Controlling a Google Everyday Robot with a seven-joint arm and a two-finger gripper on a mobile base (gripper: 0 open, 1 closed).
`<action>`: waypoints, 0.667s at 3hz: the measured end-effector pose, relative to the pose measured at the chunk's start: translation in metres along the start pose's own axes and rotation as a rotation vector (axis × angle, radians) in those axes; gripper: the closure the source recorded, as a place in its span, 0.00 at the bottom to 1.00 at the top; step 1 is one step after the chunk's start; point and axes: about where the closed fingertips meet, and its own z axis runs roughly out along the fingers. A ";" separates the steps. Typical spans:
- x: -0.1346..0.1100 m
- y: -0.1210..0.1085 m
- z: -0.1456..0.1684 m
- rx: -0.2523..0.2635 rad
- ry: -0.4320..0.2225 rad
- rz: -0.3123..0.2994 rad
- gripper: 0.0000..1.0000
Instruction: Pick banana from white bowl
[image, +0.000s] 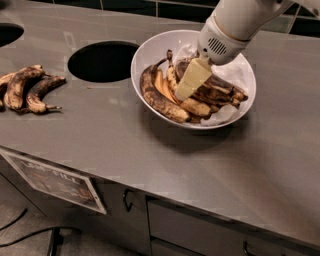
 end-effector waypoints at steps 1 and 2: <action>-0.001 0.000 0.001 -0.001 0.004 -0.001 0.36; -0.001 0.000 0.002 -0.003 0.006 -0.001 0.35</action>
Offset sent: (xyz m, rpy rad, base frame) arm 0.0049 0.0018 -0.0036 -0.0088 0.0132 0.0036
